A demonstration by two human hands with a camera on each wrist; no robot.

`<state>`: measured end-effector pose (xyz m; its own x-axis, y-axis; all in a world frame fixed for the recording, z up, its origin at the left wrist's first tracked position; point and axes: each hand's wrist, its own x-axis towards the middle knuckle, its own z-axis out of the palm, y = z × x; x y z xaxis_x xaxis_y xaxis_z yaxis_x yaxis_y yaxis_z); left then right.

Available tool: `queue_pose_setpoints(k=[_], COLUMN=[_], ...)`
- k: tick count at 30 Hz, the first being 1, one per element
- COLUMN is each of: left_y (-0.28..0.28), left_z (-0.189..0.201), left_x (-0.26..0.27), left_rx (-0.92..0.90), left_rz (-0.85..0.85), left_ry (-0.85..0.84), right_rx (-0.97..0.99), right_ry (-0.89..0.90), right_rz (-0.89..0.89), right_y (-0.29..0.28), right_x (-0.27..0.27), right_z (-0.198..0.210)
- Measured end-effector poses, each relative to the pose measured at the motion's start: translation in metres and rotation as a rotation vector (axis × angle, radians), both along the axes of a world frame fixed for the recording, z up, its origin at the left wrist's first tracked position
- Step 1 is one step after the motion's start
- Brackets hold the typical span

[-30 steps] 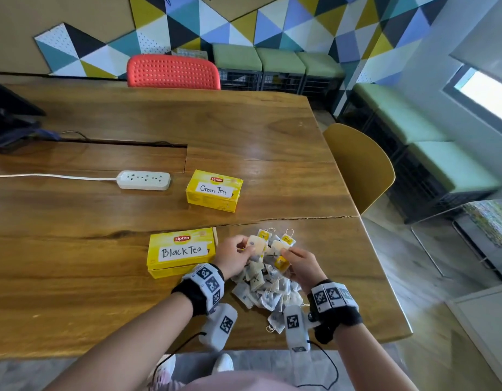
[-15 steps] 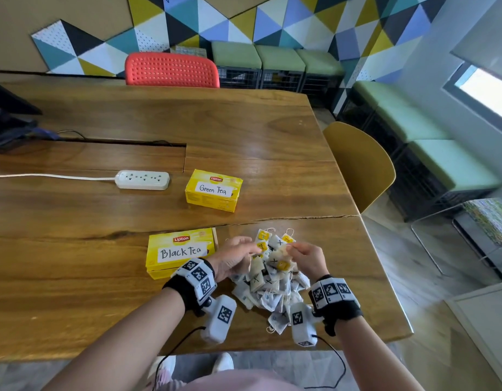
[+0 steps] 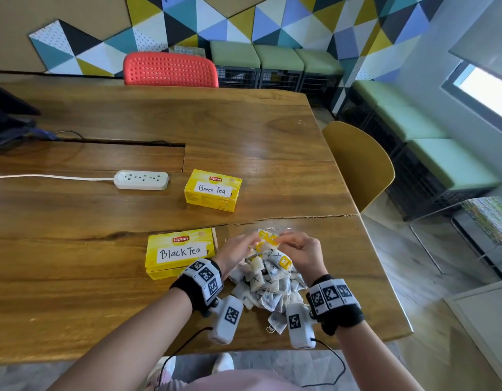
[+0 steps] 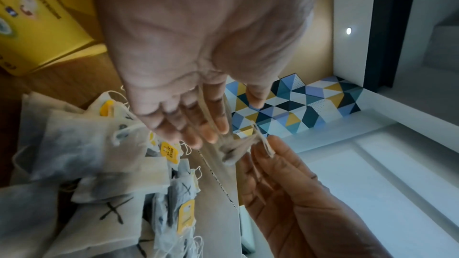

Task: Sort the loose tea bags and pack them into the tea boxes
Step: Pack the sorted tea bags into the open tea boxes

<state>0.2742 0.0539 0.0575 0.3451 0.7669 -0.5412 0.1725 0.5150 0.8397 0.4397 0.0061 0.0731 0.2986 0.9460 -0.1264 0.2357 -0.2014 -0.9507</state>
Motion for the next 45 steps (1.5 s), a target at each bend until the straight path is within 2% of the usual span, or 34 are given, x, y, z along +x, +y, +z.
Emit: queue_pose_setpoints(k=[3, 6, 12, 15, 17, 20, 23, 26, 29, 33, 36, 39, 45], left_y=[-0.001, -0.002, -0.007, -0.01, -0.009, -0.002, -0.001, -0.008, -0.011, -0.012, -0.006, 0.0, 0.005], left_z=[0.003, 0.0, -0.004, -0.002, 0.001, 0.01, 0.025, 0.031, 0.022, 0.015, 0.011, 0.013, 0.02], left_x=[0.002, 0.0, 0.002, 0.003, 0.001, -0.003, -0.005, -0.004, -0.006, -0.022, -0.036, -0.045, -0.05], left_rx=[-0.027, 0.009, -0.011, 0.021, 0.066, 0.087, -0.055, -0.226, -0.359, -0.333, -0.226, -0.134, -0.073], left_rz=[0.057, 0.102, 0.123, 0.101, 0.079, 0.129, 0.166, -0.048, -0.145, -0.009, 0.147, 0.221, 0.278], left_ry=[-0.114, -0.166, -0.137, -0.082, -0.059, -0.061, -0.239, -0.341, -0.347, -0.285, -0.279, -0.258, -0.25], right_rx=[0.031, -0.003, -0.147, -0.178, -0.174, -0.138, -0.154, -0.16, -0.101, -0.088, -0.194, -0.265, -0.295], right_ry=[-0.039, 0.002, 0.36, 0.419, 0.327, 0.079, -0.011, -0.139, -0.338, -0.428, -0.556, -0.719, -0.918], right_rz=[0.084, 0.093, 0.02, 0.015, 0.047, 0.198, 0.425, 0.556, 0.465, 0.311, 0.45, 0.583, 0.618], right_y=[0.001, 0.002, 0.0, 0.003, 0.005, 0.009, 0.015, 0.023, 0.035, 0.043, 0.04, 0.038, 0.04], right_x=[-0.003, -0.003, -0.009, -0.011, -0.01, -0.005, -0.003, -0.009, -0.01, -0.003, -0.014, -0.037, -0.065], right_z=[0.003, 0.004, 0.012, 0.014, 0.017, 0.027, 0.041, 0.049, 0.046, 0.028, 0.001, -0.025, -0.042])
